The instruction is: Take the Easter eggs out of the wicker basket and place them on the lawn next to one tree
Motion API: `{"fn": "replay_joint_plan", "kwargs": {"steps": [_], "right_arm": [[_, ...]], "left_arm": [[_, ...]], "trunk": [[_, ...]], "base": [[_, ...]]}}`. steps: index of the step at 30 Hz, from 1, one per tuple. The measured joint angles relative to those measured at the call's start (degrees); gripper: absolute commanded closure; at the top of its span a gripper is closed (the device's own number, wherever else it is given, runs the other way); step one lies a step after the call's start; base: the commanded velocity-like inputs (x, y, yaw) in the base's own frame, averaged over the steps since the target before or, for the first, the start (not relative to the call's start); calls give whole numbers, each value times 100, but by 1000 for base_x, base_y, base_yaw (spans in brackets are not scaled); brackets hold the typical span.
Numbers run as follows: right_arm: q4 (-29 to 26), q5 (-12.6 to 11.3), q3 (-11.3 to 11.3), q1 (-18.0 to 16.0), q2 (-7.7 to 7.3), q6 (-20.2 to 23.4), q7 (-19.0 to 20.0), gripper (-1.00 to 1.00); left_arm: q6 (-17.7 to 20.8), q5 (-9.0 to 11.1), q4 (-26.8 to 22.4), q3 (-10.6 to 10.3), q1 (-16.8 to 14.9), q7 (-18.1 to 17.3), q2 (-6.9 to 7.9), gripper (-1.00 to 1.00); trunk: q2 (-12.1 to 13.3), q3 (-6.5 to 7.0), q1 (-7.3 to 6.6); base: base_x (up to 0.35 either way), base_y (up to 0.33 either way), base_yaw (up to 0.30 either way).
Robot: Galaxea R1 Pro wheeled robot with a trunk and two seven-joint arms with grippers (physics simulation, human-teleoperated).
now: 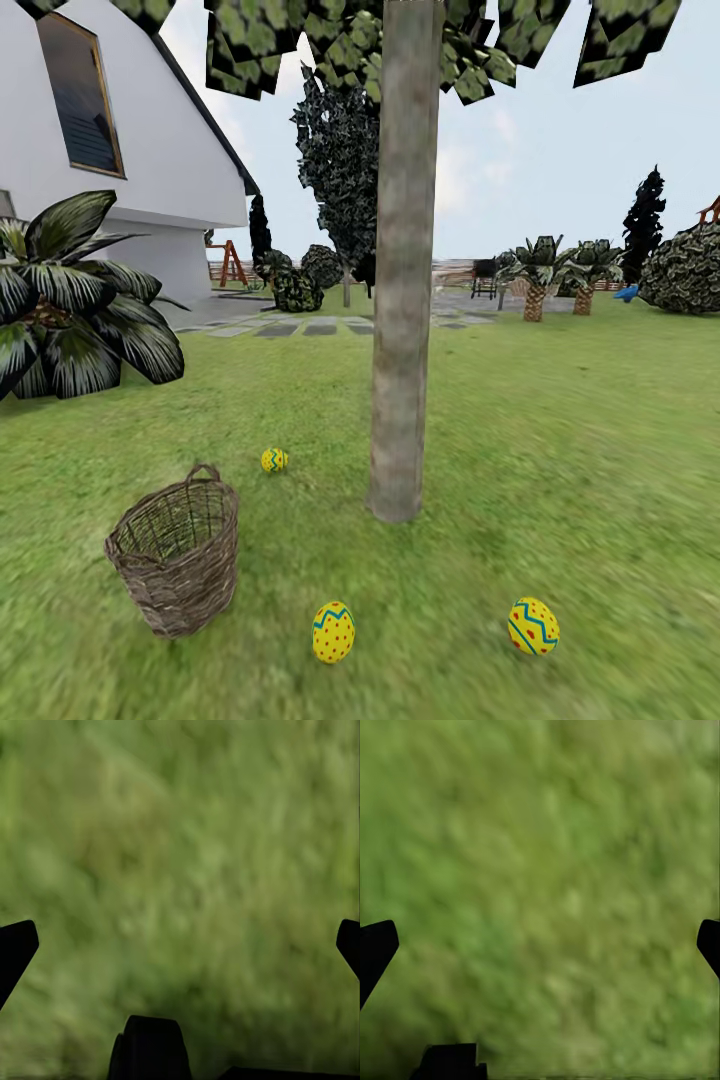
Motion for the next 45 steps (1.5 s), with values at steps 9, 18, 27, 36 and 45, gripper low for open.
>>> {"fn": "replay_joint_plan", "kwargs": {"steps": [9,18,27,36,45], "right_arm": [[240,-4,0,0,9,-274,1,-100],[447,4,1,0,42,-284,-28,-100],[1086,12,-1,-1,183,-1110,-58,-100],[1465,-23,-14,1,181,-1183,-61,-100],[1612,-37,-22,6,142,-1253,-61,-100]], "left_arm": [[-9,1,0,-1,110,0,14,-100],[-16,1,-1,0,287,0,-9,-100],[-465,5,-6,-1,679,11,-45,-100],[-585,6,0,1,745,10,-54,-100],[-575,6,1,-1,814,8,-114,-100]], "trunk": [[361,162,-198],[722,323,-395],[1083,485,-593],[1444,646,-791],[1805,807,-989]], "base": [[0,0,0],[0,0,0],[0,0,0],[0,0,0],[0,0,0]]}}
